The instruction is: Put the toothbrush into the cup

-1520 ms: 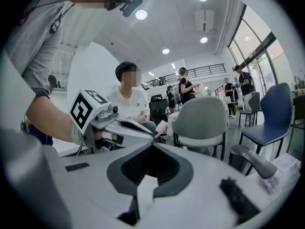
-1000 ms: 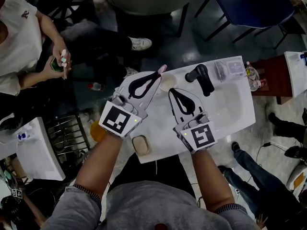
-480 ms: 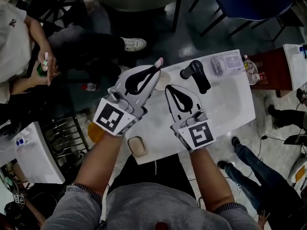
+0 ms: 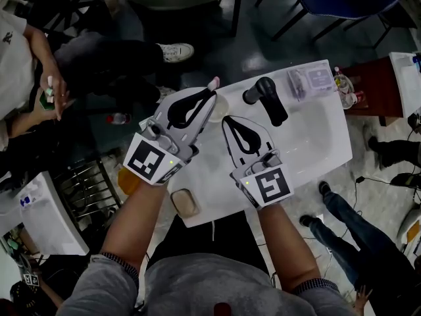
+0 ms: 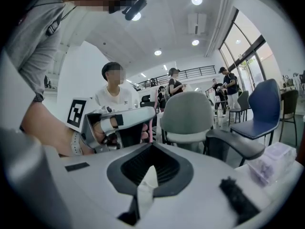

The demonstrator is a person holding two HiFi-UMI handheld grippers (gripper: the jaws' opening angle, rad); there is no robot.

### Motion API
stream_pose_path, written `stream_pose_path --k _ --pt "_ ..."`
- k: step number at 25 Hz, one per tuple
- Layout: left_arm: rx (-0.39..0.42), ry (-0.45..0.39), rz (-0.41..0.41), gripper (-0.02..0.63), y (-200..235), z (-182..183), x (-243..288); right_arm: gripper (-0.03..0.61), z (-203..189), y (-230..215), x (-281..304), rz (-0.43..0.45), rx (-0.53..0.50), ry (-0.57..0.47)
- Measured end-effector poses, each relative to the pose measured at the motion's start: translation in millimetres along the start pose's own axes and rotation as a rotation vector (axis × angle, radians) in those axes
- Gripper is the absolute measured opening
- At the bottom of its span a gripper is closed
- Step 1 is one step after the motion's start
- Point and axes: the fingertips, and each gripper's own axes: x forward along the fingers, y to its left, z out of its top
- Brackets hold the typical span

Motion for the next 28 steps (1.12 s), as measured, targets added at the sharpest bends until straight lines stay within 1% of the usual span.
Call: stream_pose_path --k 8,19,26,28 --pt "-0.009 0.035 -0.014 0.031 1 -27 4 0.014 -15 -7 6 -0.005 0.015 0.01" --pt "-0.018 0.062 -0.021 0.032 3 -55 7 0.012 -27 -19 11 -0.018 0.026 0.02" --pt "-0.002 0.09 -0.028 0.032 1 -70 8 0.012 -36 -20 11 -0.018 0.037 0.029" --pt "0.005 0.115 -0.024 0.032 2 -76 9 0.012 -38 -20 12 -0.018 0.04 0.032"
